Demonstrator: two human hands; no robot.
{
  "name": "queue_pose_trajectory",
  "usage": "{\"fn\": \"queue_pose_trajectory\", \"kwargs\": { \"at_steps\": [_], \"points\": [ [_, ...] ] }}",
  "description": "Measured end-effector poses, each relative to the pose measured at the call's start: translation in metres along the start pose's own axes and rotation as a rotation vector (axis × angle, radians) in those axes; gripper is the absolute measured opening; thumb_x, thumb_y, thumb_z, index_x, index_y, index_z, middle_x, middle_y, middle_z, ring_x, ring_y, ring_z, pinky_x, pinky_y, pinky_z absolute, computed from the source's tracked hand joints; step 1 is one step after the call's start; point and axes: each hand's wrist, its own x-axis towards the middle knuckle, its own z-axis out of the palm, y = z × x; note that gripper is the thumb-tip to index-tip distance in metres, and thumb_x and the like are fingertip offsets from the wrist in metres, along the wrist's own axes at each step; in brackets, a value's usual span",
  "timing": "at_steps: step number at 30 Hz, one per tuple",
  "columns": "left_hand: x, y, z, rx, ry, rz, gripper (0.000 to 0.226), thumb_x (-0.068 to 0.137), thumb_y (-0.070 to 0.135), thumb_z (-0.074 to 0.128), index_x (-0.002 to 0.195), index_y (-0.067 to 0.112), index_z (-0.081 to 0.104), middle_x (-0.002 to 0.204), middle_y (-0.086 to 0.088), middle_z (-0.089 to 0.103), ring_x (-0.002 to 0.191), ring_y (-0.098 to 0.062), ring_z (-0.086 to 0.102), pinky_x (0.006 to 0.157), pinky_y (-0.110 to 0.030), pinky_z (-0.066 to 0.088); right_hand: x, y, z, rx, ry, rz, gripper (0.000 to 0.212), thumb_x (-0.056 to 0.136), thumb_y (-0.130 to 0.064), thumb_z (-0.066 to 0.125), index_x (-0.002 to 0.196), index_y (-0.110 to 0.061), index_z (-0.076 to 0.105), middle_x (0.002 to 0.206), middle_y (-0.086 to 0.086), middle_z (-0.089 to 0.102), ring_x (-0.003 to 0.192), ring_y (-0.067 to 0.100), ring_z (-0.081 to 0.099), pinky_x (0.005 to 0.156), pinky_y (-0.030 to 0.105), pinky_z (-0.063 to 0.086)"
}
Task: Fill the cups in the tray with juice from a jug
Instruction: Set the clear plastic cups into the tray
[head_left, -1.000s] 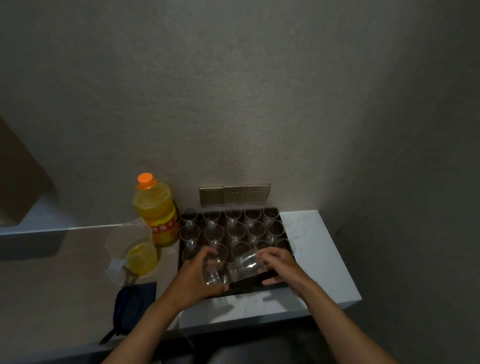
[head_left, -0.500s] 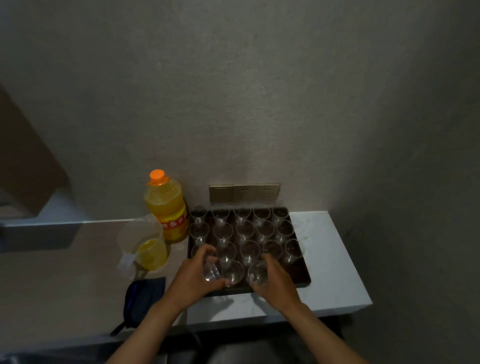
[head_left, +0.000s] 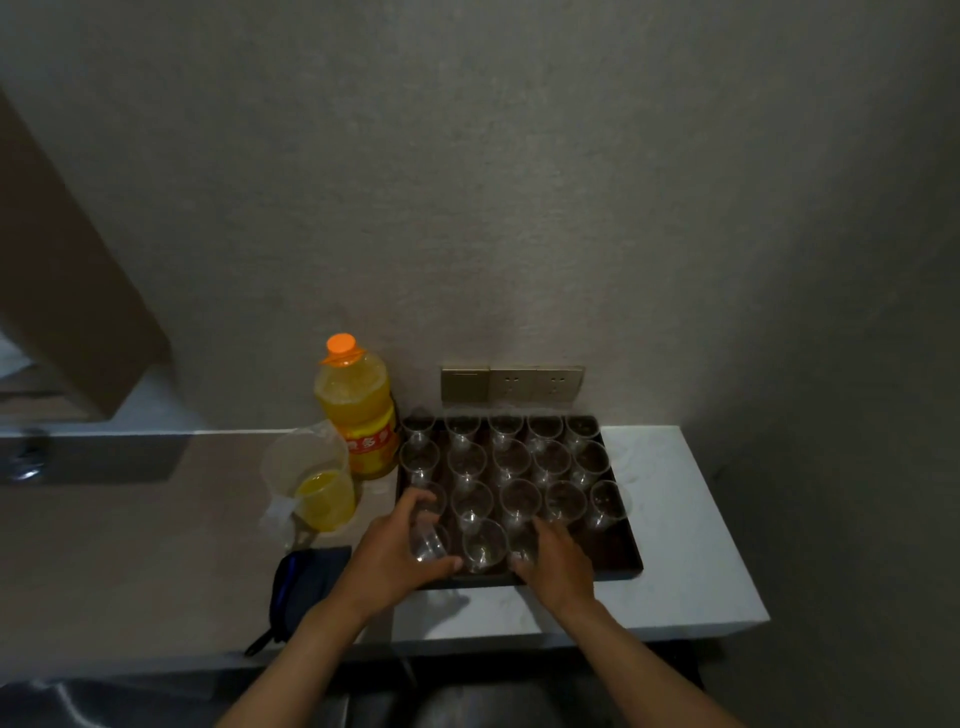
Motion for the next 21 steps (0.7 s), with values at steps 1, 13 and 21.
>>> {"fn": "queue_pose_trajectory", "kwargs": {
  "at_steps": [1,13,21],
  "points": [
    [0.0,0.0,-0.001,-0.002,-0.001,-0.002,0.078,0.067,0.04,0.094,0.128,0.034,0.046,0.12,0.018,0.066,0.105,0.012,0.062,0.09,-0.014,0.053,0.001,-0.001,0.0,0.004,0.0,0.005,0.06,0.089,-0.04,0.077,0.142,-0.034,0.049,0.142,-0.006,0.052,0.125,0.014,0.057,0.098,0.028,0.049],
    [0.007,0.004,0.002,0.032,-0.025,0.003,0.08,0.066,0.048,0.092,0.128,0.038,0.043,0.123,0.016,0.065,0.11,0.01,0.06,0.092,-0.014,0.052,-0.002,-0.007,-0.013,-0.087,0.13,-0.003,0.053,0.091,-0.045,0.074,0.134,-0.026,0.051,0.139,-0.001,0.046,0.123,0.015,0.053,0.092,0.032,0.054],
    [0.015,0.026,0.018,0.04,-0.051,0.116,0.074,0.07,0.042,0.091,0.126,0.042,0.043,0.114,0.025,0.063,0.105,0.015,0.059,0.084,-0.006,0.049,0.002,-0.059,-0.051,0.399,-0.196,0.02,0.039,0.097,-0.054,0.062,0.096,-0.017,0.075,0.092,0.0,0.076,0.088,0.011,0.072,0.088,0.045,0.059]
  ]
}}
